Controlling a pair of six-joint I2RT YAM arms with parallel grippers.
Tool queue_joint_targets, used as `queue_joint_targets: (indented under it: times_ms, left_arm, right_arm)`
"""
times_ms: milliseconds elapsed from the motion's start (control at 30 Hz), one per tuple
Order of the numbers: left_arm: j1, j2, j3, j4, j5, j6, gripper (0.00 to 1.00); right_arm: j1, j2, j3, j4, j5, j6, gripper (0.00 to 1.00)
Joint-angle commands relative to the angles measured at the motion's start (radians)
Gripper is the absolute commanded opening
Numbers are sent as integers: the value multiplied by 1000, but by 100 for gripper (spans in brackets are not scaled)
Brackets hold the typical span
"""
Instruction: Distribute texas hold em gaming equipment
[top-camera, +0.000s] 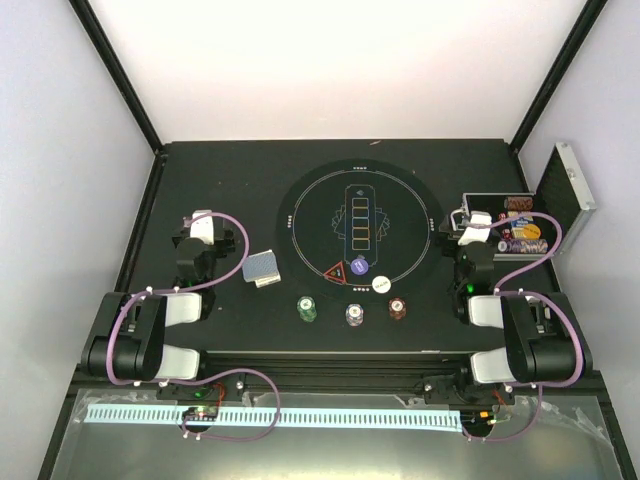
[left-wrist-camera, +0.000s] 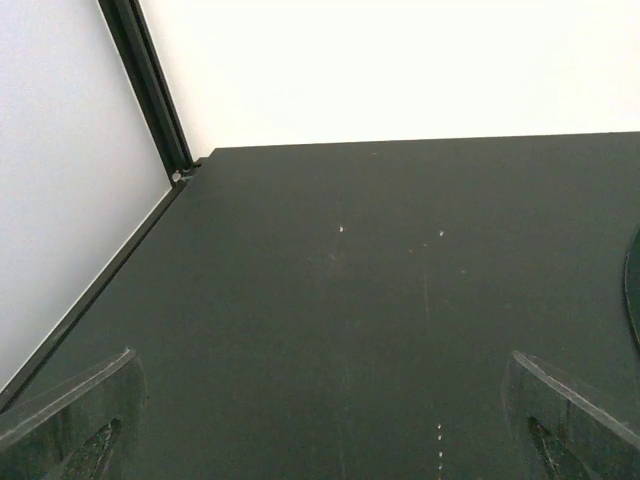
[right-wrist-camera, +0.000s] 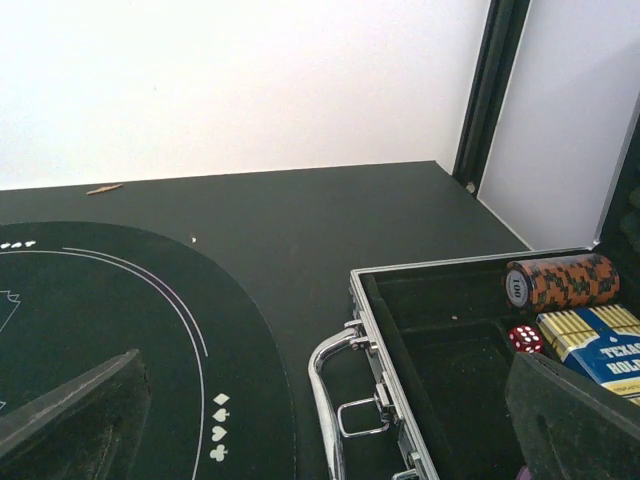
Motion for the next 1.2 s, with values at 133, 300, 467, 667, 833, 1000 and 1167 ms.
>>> queue_joint_targets:
  times_ms: [133,300,467,667,833,1000,1167]
  left_arm:
    - [-7,10,28,44,-8,-15,99]
    - [-1,11,39,39,95,28,99]
    - [37,-78,213,-314,157,17,99]
    - [120,-137,522,-837,404,126,99]
    - [209,-169,691,-1152,602,181,99]
    - [233,-241,716,-1303,602,268,99]
    - [251,-303,718,-1410,611,330,99]
  right_arm:
    - [-22,11,30,39,10,4,100]
    - [-31,-24,38,-1,47,29,100]
    - [-32,-145,230,-418,111,69,100]
    - [-31,-187,503,-869,132,297,100]
    - [-30,-151,687,-1153,-214,303,100]
    - [181,-103,742,-1293,-151,311,100]
    - [486,-32,781,-1373,-27,327,92]
